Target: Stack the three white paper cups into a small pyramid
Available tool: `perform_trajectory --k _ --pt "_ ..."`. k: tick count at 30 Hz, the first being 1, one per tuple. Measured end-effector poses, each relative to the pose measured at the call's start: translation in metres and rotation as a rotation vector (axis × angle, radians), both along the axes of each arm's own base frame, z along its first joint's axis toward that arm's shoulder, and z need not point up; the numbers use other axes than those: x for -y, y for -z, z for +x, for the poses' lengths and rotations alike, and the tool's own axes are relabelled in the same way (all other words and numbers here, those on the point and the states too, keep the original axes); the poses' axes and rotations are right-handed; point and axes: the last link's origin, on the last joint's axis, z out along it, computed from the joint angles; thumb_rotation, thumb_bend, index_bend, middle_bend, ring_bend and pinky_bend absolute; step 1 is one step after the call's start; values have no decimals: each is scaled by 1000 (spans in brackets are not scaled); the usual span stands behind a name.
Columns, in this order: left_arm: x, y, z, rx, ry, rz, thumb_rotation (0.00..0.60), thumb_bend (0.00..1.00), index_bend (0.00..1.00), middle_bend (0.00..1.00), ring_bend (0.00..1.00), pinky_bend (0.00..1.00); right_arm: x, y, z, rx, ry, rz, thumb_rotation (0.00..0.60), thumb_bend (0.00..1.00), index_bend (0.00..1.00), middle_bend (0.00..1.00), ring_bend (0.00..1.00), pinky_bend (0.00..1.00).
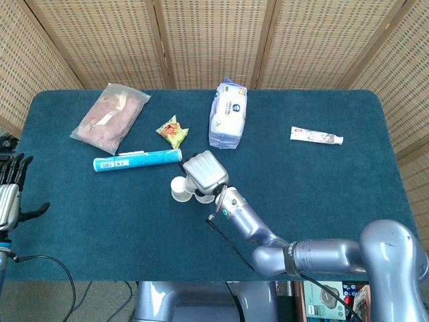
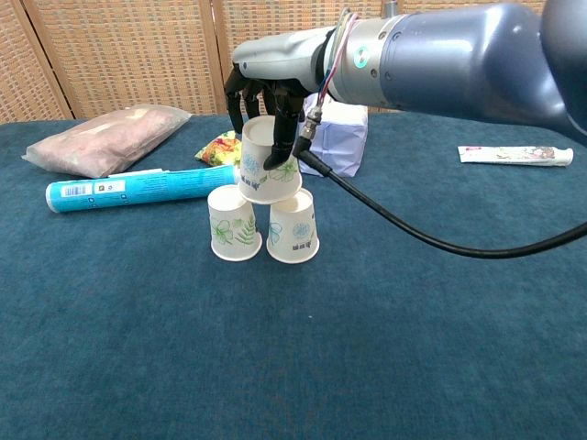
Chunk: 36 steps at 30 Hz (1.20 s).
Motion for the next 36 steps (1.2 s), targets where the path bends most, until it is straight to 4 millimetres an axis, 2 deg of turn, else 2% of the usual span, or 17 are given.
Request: perform_trajectory --k 8,11,16,18,24,28,31,36 --pt "0 -1 0 5 0 -3 600 215 0 0 0 0 -2 9 8 -18 -1 -4 600 350 433 532 447 566" --pt "0 -2 -1 8 -2 -1 600 214 0 0 0 0 -3 12 7 -29 3 -4 600 343 404 465 419 544" --pt "0 -3 -1 9 -2 -1 600 214 0 0 0 0 -4 13 7 -36 8 12 600 162 127 169 170 253" --pt "0 -3 -1 9 -2 -1 600 214 0 0 0 0 -4 11 7 -32 5 13 600 134 80 116 125 186" --pt "0 -3 -2 10 -3 -2 600 215 0 0 0 0 -5 6 8 -14 -2 8 600 131 68 82 89 120" --pt "0 -3 -2 11 -2 -5 600 214 0 0 0 0 -5 -12 4 1 -12 -25 600 131 60 68 68 89" --pt "0 -2 -2 10 1 -9 600 215 0 0 0 0 0 -35 -8 0 -25 -82 600 131 60 61 61 73" --pt "1 -1 1 11 13 -13 600 214 0 0 0 0 8 -81 -46 -7 -46 -195 600 129 60 36 31 28"
